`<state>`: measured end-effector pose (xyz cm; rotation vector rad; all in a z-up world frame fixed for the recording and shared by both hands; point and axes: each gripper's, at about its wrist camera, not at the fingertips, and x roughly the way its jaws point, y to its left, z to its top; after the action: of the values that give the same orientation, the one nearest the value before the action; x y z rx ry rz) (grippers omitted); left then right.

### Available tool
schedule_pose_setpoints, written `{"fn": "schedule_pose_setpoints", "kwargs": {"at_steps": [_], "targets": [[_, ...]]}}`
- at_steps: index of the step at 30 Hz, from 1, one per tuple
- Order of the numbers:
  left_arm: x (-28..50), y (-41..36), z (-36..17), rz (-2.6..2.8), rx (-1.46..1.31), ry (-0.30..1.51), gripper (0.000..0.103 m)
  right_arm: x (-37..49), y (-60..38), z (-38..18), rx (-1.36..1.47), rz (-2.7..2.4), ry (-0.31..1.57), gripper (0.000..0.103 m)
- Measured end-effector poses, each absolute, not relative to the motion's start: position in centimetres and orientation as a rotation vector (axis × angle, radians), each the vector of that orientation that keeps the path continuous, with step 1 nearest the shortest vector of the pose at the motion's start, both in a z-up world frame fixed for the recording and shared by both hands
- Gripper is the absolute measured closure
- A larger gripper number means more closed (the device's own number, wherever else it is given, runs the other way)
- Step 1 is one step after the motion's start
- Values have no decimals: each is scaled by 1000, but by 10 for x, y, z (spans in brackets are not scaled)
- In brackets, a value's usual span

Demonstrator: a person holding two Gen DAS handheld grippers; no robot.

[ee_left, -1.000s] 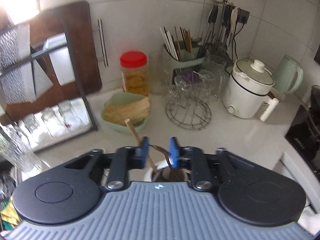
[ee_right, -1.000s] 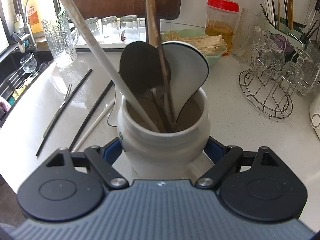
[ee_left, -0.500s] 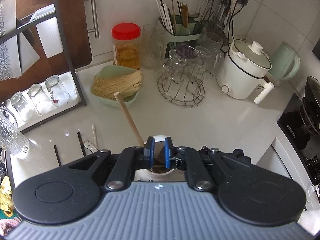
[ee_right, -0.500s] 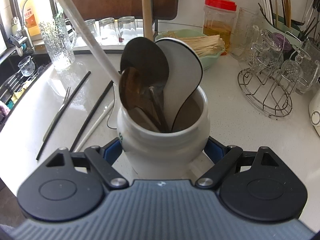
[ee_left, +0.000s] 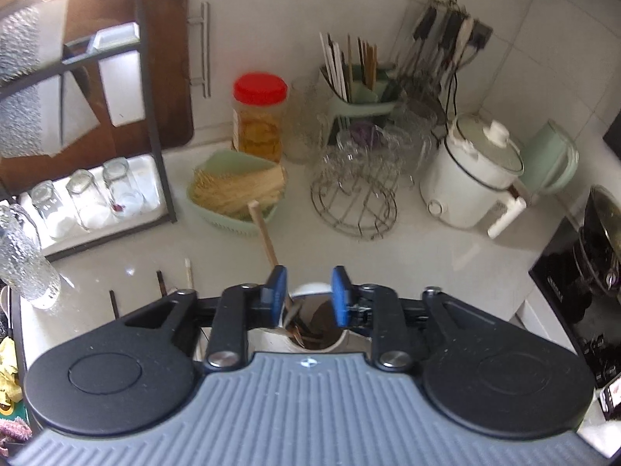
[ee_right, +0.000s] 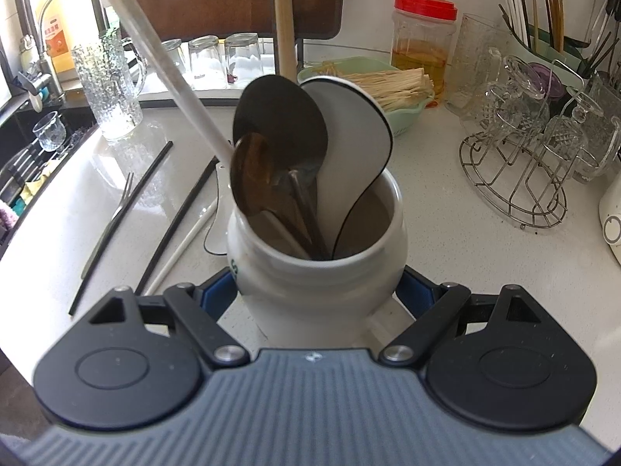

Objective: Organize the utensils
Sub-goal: 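Open the left tool and withdraw it from the pot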

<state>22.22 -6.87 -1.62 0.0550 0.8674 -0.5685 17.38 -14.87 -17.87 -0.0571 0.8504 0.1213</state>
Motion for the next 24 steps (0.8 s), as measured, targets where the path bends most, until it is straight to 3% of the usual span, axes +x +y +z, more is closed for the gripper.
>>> {"fn": "schedule_pose_setpoints", "kwargs": {"at_steps": [5, 16, 24], "targets": [[219, -50, -3, -531, 15, 804, 60, 176, -150, -178, -55, 117, 853, 13], [215, 6, 11, -406, -55, 694, 58, 179, -152, -177, -48, 121, 865, 13], [212, 42, -6, -332, -101, 693, 58, 178, -153, -177, -40, 111, 866, 13]]}}
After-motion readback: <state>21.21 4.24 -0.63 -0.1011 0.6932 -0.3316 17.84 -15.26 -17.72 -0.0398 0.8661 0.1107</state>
